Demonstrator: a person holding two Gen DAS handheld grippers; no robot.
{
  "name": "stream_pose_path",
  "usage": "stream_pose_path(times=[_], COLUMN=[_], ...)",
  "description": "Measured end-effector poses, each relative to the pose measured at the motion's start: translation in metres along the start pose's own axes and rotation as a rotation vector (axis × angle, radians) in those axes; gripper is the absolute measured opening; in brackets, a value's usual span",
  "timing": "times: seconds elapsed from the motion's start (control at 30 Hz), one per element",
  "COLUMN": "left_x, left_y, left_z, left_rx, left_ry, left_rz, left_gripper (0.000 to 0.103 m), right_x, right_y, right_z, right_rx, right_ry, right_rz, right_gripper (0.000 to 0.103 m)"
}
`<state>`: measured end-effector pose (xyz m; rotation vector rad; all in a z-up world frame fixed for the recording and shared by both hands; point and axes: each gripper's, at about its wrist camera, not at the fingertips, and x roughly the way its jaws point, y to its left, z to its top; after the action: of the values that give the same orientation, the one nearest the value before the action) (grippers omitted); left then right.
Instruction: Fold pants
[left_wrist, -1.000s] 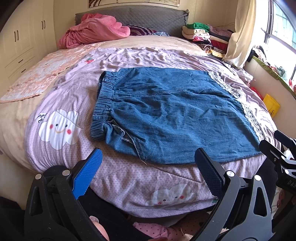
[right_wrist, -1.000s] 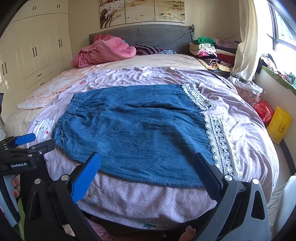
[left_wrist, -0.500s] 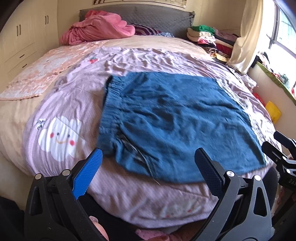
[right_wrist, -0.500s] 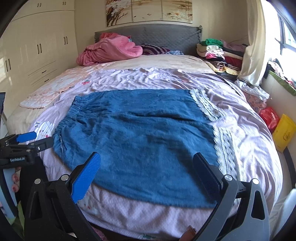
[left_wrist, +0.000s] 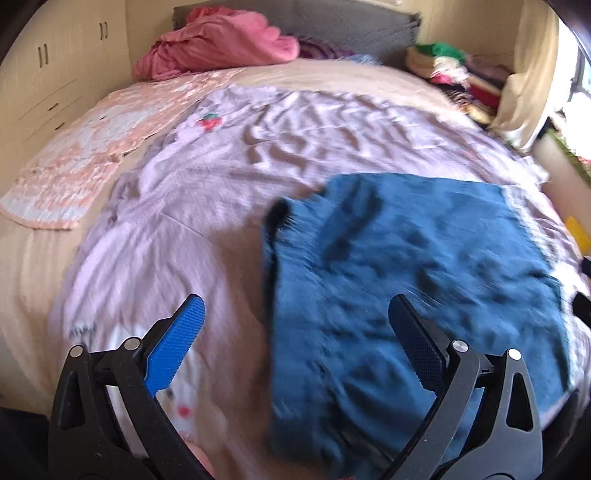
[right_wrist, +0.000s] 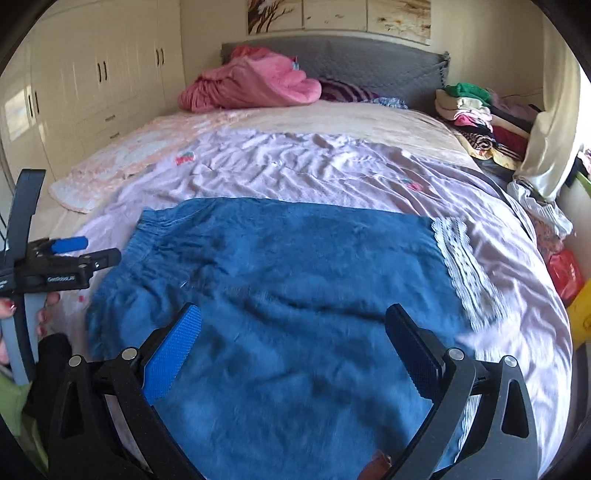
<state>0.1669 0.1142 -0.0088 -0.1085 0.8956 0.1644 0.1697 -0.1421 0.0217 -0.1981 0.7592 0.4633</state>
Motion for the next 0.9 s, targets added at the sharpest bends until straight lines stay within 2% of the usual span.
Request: stream_pose_path(times=[0.07,0.17,0.3,0.37,0.43,0.47,0.5,0.53,0.6,0.73,0.9], left_x=[0.009,0.034,0.065,0.074,0.085,0.089,0.094,0.097,0.095,0.07,0.041], left_y=[0.002,0.004,0.005,0.004,0.004,0.005,0.006,0.007,0.01,0.011,0.007], left_z=[0.011,0.028,0.042,0.045,0.049,0.05,0.051,0.051,0.051,0.048,0.052], left_rx=[0.006,0.02,0.029,0.048,0.058,0.058,0.056,0.048,0.041,0.077,0.142], left_ry=[-0.01,0.008,0.033,0.026,0.028,0.028,0.033,0.042,0.031,-0.035,-0.089], left_rz=[-0.018,-0.006,-0.03,-0.022,-0.011,-0.034,-0.084,-0.117,-0.164,-0.28,-0.338], left_gripper=[0.094,0.094,0.094,0.09,0.077,0.062,0.041,0.029,0.021,0.018,0.018], right_x=[0.015,0.039,0.074,0.09,0.108,0.115,0.121,0.127,0.142,0.164,0.18], right_y=[-0.001,-0.004,-0.011,-0.012,-0.012,-0.012,-0.012,-0.011,-0.009,-0.009,-0.004], right_z=[0.012,0.029,0.05,0.059,0.068,0.072,0.076,0.079,0.086,0.1,0.113], right_rx=[-0.021,-0.035,-0.052,-0.088,-0.125,-0.141,-0.151,-0.167,-0.206,-0.287,-0.461], right_ry=[0.011,0.035,0.074,0.088,0.114,0.123,0.129,0.137,0.158,0.182,0.167], right_rz=[-0.006,0.002,0.015,0.012,0.008,0.019,0.037,0.054,0.089,0.13,0.161], right_gripper=[0.099,0.099,0.099,0.099,0.099,0.099,0.099,0.099,0.099,0.099,0.098])
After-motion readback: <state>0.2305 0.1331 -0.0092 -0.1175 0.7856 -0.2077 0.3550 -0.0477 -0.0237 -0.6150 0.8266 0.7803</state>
